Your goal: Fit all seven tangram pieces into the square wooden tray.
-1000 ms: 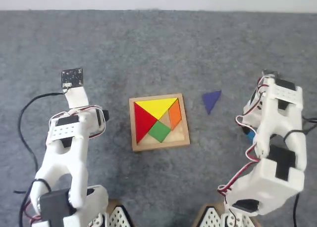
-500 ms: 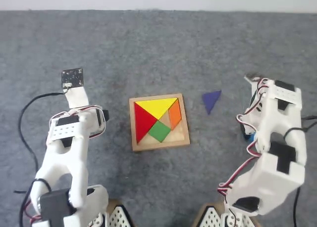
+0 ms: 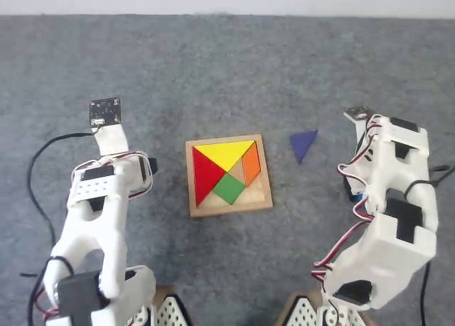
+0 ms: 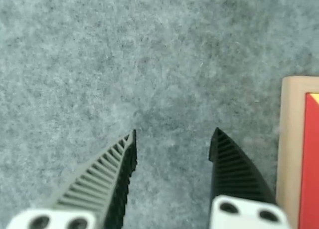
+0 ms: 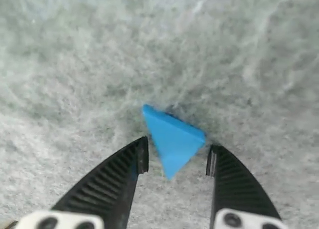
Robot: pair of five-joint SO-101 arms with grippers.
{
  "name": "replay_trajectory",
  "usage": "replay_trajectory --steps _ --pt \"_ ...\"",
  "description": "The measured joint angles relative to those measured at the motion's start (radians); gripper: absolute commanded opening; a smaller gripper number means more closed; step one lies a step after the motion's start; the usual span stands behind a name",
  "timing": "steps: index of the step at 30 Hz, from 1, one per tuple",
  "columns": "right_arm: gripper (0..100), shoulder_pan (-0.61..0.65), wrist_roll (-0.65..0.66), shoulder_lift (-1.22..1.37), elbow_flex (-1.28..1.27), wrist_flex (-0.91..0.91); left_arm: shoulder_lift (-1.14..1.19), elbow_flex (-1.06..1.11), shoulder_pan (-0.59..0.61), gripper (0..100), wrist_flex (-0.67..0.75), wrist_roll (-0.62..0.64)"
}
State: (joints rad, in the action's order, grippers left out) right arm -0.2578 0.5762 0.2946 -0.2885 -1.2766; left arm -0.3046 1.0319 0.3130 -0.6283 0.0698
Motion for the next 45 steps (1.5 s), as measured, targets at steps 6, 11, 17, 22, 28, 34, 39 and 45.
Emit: replay_trajectory --steps 6,11,17,22,28,34,39,45 --pt "12.5 0.006 0.006 0.0 0.0 0.0 0.0 0.0 0.0 23 0.0 0.0" --pt "9.9 0.005 0.008 -0.002 0.002 0.014 0.0 0.0 0.0 23 0.0 0.0" --pt "9.5 0.005 0.008 0.0 0.009 0.02 0.0 0.0 0.0 23 0.0 0.0" --pt "9.4 0.005 0.008 0.0 0.014 0.02 0.0 0.0 0.0 23 0.0 -0.002" --pt "9.4 0.087 0.009 -0.104 0.081 -0.086 0.0 0.0 0.0 23 0.0 -0.006" --pt "9.6 0.339 -0.028 -0.367 0.11 -0.218 0.0 0.0 0.0 23 0.0 -0.006" --pt "15.7 0.5 -0.055 -0.436 0.11 -0.281 0.0 0.0 0.0 23 0.0 -0.006" --pt "19.9 0.402 -0.127 -0.353 0.11 -0.256 0.0 0.0 0.0 23 0.0 -0.006"
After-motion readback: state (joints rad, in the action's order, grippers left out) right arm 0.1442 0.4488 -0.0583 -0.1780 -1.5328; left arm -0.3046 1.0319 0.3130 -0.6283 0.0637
